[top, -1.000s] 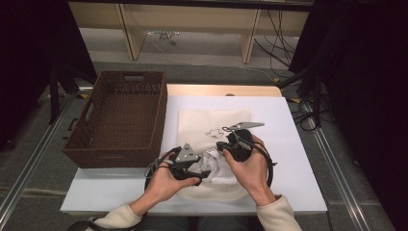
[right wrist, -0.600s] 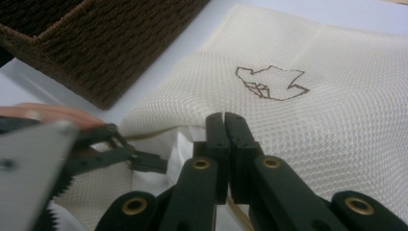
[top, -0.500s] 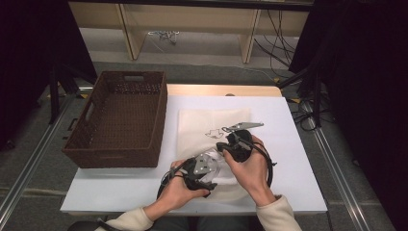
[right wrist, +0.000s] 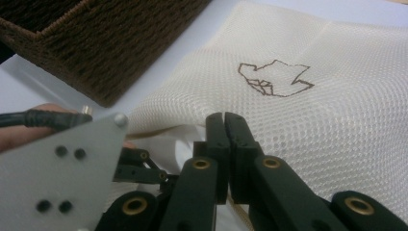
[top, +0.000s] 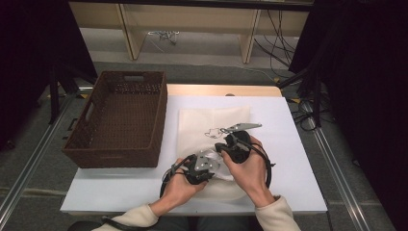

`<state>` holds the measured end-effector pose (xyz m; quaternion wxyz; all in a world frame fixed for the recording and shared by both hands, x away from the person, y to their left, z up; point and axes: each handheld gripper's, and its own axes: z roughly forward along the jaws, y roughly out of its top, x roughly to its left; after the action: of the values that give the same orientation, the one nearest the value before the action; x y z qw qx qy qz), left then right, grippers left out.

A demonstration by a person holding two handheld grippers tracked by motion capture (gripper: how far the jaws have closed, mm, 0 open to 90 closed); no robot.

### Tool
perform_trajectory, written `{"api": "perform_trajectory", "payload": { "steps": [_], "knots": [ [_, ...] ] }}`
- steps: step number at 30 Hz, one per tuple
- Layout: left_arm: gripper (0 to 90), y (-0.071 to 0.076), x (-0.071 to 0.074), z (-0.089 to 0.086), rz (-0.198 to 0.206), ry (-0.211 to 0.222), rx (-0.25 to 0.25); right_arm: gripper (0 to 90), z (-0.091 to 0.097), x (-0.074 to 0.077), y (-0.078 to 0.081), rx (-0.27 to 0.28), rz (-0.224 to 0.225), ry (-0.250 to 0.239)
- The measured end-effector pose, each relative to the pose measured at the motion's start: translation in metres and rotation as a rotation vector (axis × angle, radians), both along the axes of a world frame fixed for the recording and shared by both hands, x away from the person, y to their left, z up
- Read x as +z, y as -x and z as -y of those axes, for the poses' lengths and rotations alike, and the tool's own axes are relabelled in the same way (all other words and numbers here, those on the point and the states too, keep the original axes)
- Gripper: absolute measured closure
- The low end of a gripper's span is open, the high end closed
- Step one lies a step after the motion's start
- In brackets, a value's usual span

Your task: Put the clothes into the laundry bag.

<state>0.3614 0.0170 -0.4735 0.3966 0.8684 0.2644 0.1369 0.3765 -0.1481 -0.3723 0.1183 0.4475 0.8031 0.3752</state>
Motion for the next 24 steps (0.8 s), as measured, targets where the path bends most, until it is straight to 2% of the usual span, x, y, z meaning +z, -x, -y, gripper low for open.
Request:
{"api": "perform_trajectory", "payload": {
  "steps": [1, 2, 4, 6, 7, 8, 10, 12, 13, 14, 15, 16, 18, 20, 21, 24],
  "knots": [
    [78.1, 0.000, 0.002, -0.001, 0.002, 0.008, 0.003, 90.0, 0.000, 0.001, 0.000, 0.001, 0.012, 0.001],
    [78.6, -0.001, 0.006, -0.001, 0.001, 0.039, 0.015, 90.0, -0.001, 0.002, 0.002, -0.020, -0.009, -0.004],
    [79.3, -0.003, 0.011, -0.002, 0.000, 0.060, 0.026, 90.0, 0.000, 0.002, 0.001, -0.010, 0.026, -0.005],
    [79.5, -0.007, 0.014, -0.001, -0.002, 0.076, 0.040, 90.0, 0.000, 0.004, 0.003, -0.006, 0.024, -0.014],
    [79.5, -0.008, 0.013, 0.000, -0.004, 0.086, 0.053, 90.0, -0.001, 0.005, 0.004, -0.005, 0.029, -0.012],
    [79.5, -0.012, 0.013, 0.001, 0.009, 0.070, 0.054, 90.0, -0.002, 0.006, 0.005, -0.007, 0.012, -0.017],
    [79.2, -0.018, 0.008, 0.004, 0.003, 0.079, 0.093, 90.0, -0.003, 0.007, 0.006, -0.009, 0.012, -0.019],
    [78.5, -0.025, 0.002, 0.005, 0.005, 0.055, 0.097, 90.0, -0.003, 0.005, 0.006, -0.005, 0.009, -0.026],
    [77.8, -0.026, -0.001, 0.006, -0.010, 0.066, 0.099, 90.0, -0.003, 0.005, 0.006, -0.009, 0.011, -0.027],
    [76.9, -0.026, -0.005, 0.009, -0.009, 0.093, 0.123, 90.0, -0.002, 0.004, 0.005, 0.002, 0.015, -0.020],
    [74.8, -0.027, -0.005, 0.008, -0.011, 0.065, 0.090, 90.0, -0.002, 0.004, 0.004, -0.009, 0.004, -0.014],
    [72.5, -0.026, -0.004, 0.008, -0.002, 0.052, 0.082, 90.0, -0.001, 0.003, 0.003, -0.002, -0.004, -0.014],
    [65.5, -0.023, -0.004, 0.005, -0.001, 0.040, 0.054, 90.0, 0.000, 0.002, 0.003, -0.023, -0.024, -0.021],
    [55.5, -0.018, -0.002, 0.003, -0.011, 0.052, 0.041, 90.0, 0.001, 0.003, 0.002, -0.029, -0.021, -0.013],
    [51.4, -0.015, -0.001, 0.001, -0.009, 0.053, 0.026, 90.0, 0.002, 0.002, 0.000, -0.011, 0.002, -0.008],
    [42.4, -0.006, 0.005, -0.007, 0.021, 0.056, 0.020, 90.0, 0.003, 0.002, 0.000, -0.024, -0.006, -0.007]
  ]
}}
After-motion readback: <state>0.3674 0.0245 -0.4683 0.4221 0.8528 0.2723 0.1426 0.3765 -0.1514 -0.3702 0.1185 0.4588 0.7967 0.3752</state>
